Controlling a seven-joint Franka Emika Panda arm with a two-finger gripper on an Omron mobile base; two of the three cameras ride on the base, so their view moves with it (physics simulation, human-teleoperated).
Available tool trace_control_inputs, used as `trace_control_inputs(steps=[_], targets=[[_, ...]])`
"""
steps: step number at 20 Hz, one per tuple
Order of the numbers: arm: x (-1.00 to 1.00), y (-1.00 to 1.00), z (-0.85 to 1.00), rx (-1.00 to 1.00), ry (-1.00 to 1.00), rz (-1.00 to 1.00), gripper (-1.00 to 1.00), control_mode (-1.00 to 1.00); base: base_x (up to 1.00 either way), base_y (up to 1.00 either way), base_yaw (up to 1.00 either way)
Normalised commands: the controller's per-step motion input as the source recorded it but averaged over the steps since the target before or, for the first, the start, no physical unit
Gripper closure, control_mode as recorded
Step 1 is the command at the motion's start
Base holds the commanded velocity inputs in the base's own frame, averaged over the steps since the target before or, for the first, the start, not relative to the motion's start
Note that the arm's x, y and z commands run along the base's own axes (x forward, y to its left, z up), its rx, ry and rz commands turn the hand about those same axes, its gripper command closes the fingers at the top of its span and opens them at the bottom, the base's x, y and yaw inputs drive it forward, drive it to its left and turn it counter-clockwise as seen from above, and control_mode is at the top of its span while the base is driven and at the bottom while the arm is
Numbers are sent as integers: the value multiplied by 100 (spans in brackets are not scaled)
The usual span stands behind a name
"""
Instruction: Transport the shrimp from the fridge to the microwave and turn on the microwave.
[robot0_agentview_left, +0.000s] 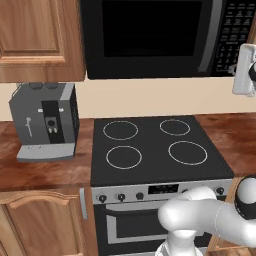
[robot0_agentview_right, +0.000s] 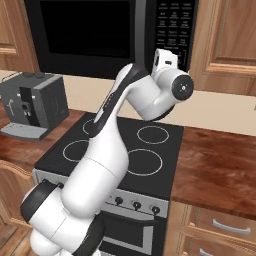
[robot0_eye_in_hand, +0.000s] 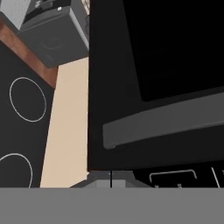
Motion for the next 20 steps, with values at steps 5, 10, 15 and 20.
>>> trace_control_inputs(steps=[5, 10, 15, 20], targets=[[12, 0, 0, 0, 0, 0, 100, -100, 0, 0, 0], [17, 0, 0, 0, 0, 0, 100, -100, 0, 0, 0], [18, 0, 0, 0, 0, 0, 100, -100, 0, 0, 0], [16, 0, 0, 0, 0, 0, 100, -100, 0, 0, 0]])
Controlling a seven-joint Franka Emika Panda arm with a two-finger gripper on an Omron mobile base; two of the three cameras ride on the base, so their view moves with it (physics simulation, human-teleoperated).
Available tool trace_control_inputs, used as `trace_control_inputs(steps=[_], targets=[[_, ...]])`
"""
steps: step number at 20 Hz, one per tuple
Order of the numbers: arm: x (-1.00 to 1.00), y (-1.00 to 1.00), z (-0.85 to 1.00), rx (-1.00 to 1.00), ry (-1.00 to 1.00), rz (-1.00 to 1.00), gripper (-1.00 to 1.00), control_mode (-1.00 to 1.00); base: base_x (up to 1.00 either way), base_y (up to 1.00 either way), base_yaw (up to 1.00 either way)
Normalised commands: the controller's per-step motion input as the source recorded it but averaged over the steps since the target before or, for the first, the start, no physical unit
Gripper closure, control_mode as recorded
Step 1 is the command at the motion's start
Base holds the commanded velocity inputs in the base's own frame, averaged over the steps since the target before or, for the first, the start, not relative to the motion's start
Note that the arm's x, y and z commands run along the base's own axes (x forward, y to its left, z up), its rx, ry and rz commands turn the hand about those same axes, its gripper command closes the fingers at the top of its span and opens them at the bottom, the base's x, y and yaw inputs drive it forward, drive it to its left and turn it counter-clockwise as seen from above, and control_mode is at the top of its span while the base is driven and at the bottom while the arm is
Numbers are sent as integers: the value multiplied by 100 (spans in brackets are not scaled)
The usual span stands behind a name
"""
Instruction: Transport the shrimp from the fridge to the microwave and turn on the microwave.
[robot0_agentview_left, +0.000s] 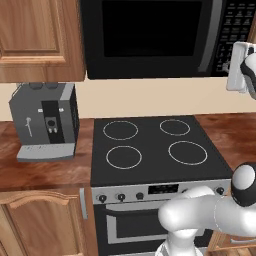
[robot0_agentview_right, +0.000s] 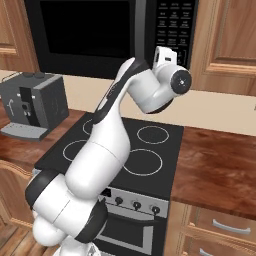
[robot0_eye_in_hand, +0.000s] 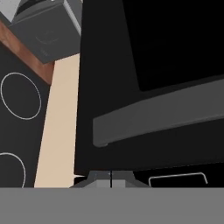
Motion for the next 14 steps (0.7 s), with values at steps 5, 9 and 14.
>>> trace_control_inputs(steps=[5, 9, 14], targets=[[9, 0, 0, 0, 0, 0, 100, -100, 0, 0, 0], [0, 0, 0, 0, 0, 0, 100, -100, 0, 0, 0], [0, -8, 0, 0, -1, 0, 100, -100, 0, 0, 0]])
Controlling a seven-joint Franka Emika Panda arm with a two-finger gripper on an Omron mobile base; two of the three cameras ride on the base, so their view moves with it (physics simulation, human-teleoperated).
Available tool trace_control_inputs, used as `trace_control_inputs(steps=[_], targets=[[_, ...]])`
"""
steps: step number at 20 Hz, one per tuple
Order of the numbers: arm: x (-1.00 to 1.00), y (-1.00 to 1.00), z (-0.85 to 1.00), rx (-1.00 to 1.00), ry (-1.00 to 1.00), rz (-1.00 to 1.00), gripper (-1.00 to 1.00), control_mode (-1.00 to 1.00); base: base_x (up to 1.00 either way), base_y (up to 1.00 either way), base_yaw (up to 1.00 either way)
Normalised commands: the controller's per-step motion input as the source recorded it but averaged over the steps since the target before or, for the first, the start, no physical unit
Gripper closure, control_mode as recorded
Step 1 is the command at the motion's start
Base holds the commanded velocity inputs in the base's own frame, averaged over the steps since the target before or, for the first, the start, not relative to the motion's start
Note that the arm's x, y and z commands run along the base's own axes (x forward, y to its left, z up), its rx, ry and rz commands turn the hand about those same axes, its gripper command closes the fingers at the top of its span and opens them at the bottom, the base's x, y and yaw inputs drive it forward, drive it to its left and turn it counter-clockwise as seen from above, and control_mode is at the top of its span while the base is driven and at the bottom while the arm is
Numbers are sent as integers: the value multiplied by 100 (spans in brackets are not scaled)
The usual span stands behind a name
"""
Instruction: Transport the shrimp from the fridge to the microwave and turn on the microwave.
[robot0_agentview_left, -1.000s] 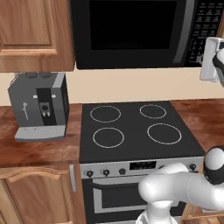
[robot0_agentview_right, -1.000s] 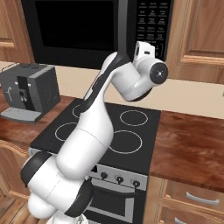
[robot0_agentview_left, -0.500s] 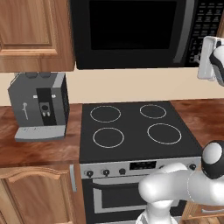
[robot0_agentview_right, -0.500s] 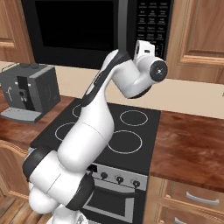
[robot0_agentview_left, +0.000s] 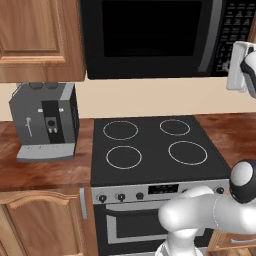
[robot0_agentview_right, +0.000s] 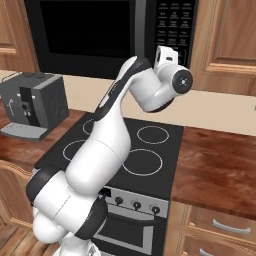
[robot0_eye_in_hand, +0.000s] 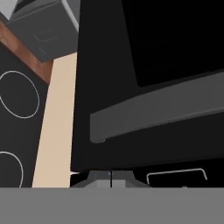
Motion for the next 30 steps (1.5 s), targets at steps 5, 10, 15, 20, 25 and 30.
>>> trace_control_inputs(steps=[5, 10, 15, 20, 25, 30], targets=[[6, -7, -14, 0, -2, 0, 100, -100, 0, 0, 0], [26, 0, -32, -1, -3, 0, 100, -100, 0, 0, 0], [39, 0, -13, -1, -1, 0, 100, -100, 0, 0, 0], [28, -12, 0, 0, -3, 0, 100, -100, 0, 0, 0], [3, -24, 1, 0, -7, 0, 100, -100, 0, 0, 0], [0, -29, 5, 0, -8, 0, 100, -100, 0, 0, 0]])
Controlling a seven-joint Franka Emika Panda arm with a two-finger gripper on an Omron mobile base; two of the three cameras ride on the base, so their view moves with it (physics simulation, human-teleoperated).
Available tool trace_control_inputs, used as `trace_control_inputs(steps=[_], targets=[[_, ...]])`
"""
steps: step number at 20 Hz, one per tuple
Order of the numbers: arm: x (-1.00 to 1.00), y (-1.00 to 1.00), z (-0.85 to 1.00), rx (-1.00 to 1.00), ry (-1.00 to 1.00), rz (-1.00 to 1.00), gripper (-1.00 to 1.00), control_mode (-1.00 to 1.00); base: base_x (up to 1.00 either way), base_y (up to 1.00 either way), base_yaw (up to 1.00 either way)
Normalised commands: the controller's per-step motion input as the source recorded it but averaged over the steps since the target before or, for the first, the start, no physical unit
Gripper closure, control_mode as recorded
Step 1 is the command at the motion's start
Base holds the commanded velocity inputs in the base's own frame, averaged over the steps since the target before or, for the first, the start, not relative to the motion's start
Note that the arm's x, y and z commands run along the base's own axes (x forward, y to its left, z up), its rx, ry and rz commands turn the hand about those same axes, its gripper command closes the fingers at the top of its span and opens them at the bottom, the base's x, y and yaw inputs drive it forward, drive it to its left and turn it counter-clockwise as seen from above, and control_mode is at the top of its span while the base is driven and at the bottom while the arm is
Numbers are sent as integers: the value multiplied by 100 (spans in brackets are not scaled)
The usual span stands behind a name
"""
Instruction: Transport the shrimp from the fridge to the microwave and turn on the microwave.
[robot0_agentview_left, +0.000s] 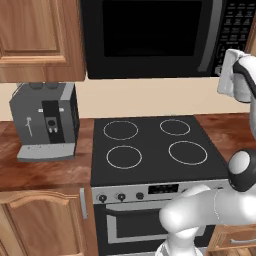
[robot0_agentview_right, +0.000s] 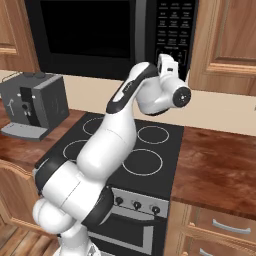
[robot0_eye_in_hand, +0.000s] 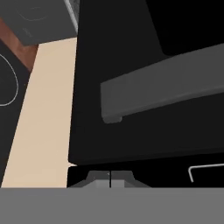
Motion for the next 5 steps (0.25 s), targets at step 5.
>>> trace_control_inputs(steps=[5], targets=[[13, -31, 39, 1, 0, 0, 100, -100, 0, 0, 0]])
